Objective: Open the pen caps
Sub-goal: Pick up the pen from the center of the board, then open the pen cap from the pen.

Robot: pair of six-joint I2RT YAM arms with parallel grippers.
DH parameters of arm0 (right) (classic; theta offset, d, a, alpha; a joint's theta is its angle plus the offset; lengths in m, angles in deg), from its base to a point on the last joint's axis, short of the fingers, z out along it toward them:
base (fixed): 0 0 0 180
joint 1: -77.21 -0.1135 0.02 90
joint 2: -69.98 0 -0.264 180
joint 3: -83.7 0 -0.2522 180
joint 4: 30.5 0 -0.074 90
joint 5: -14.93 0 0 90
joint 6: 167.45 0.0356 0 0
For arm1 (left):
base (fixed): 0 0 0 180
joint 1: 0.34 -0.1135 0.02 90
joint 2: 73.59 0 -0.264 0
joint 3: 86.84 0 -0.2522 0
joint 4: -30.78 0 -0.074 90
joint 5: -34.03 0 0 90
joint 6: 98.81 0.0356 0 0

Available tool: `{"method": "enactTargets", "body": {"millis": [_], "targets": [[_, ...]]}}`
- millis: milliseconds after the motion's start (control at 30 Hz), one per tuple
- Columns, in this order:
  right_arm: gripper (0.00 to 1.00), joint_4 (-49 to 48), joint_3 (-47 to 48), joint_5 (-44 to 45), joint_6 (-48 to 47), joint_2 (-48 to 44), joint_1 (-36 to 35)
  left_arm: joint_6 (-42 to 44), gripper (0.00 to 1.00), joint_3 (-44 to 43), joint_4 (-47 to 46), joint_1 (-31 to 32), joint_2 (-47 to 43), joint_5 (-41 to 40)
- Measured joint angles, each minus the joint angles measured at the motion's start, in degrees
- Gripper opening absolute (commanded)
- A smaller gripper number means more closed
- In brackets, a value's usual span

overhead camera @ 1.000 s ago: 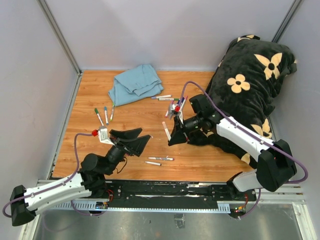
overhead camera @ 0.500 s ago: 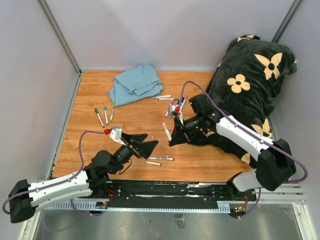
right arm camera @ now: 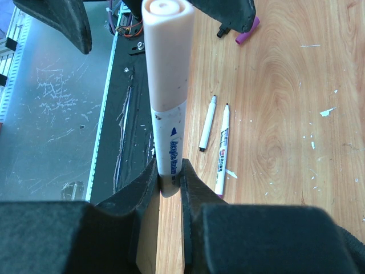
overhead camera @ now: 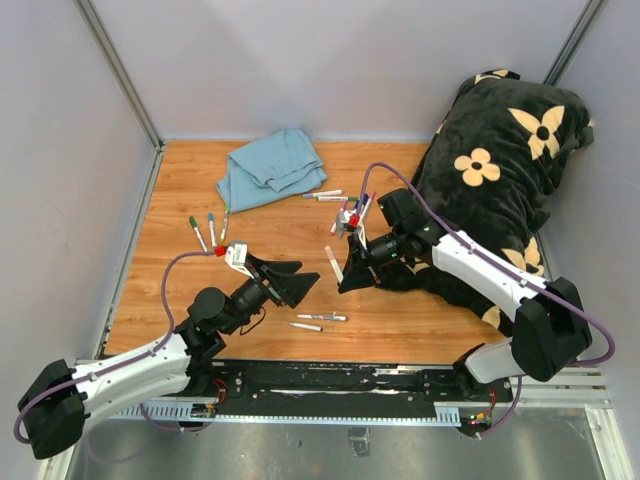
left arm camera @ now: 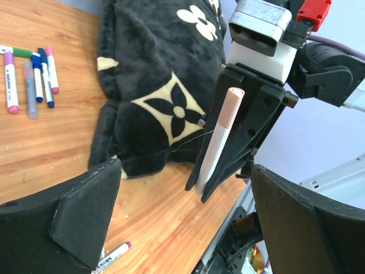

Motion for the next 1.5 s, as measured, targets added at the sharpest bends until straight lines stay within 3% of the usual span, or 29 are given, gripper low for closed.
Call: {"method": "enactTargets", "body": {"millis": [133,333,767,933,1067,1233,1300,1367,1500], "targets": [[0.07,0.02,0.0,0.0,-0.02,0.02,0.0,-1.75,0.99,0.11,-2.86,-1.95,2.36,3.52],[0.07,0.15,0.02,-0.02,-0.07,0.57,0.0,-3.67,0.82,-0.15,-6.64,-3.43,8.09,6.62],[0.07,1.4,0.33,0.0,-0.46,1.14,-0.02,-2.73,0.75,-8.7,-6.73,-3.61,19.12,8.81],[0.08,2.05,0.81,0.0,-1.03,1.51,-0.02,-1.22,0.59,-11.91,-5.86,-3.63,20.5,9.14],[0.07,2.19,0.98,0.0,-1.22,1.51,-0.02,-0.55,0.34,-13.66,-5.46,-3.67,21.62,9.86],[0.08,2.51,0.98,0.7,-1.22,1.62,-0.02,-0.02,0.24,-14.53,-5.53,-3.72,22.21,11.65],[0.08,2.6,0.98,0.96,-1.22,1.64,-0.02,0.02,0.1,-14.56,-5.55,-3.72,22.21,12.0],[0.14,2.86,0.98,1.03,-1.22,1.7,-0.02,0.46,0.01,-14.6,-5.51,-3.82,22.21,12.37],[0.32,2.99,1.03,0.94,-1.29,1.77,-0.02,0.98,0.0,-14.6,-5.55,-3.98,22.23,13.2]]}}
